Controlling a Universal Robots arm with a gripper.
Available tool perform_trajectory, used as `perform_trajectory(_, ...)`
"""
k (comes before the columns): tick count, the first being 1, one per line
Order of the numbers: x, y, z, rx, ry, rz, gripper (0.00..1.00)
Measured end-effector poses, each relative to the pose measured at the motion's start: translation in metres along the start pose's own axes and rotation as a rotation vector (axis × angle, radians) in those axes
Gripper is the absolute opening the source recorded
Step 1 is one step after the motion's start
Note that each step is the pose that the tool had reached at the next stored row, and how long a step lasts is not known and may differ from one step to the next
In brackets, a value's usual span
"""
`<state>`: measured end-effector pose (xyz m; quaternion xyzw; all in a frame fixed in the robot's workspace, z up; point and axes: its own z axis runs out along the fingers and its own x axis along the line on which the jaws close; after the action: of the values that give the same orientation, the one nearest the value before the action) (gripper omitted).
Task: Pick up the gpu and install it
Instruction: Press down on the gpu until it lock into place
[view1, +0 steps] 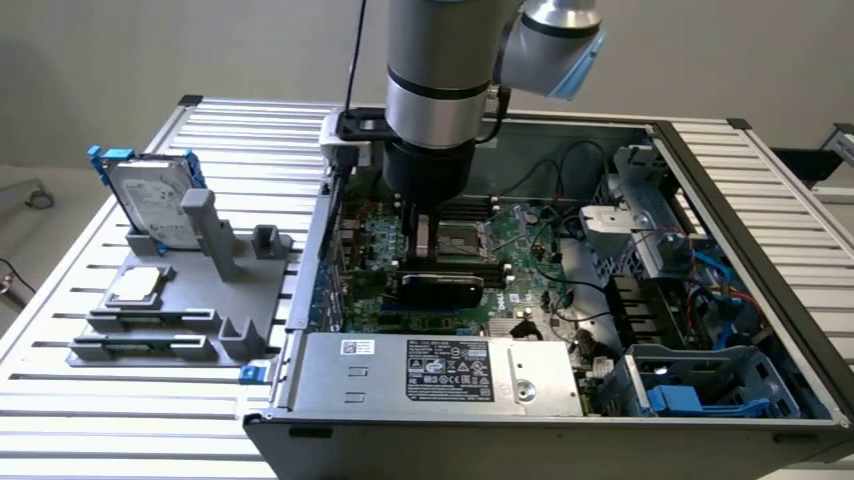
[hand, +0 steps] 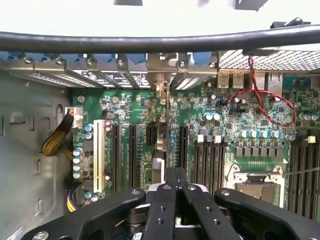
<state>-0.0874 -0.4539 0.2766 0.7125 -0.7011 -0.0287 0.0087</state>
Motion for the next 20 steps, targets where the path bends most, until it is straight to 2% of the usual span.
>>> perform_trajectory(3, -0.0002, 0.0002, 0.0019, 0.0, 0.0032, -0.001, 0.11)
perform_trajectory(8, -0.0008, 0.0001, 0.005, -0.0007, 0.0176, -0.001, 0.11)
perform_trajectory(20, -0.0028, -0.0001, 0.0068, -0.001, 0.0193, -0.001, 0.11)
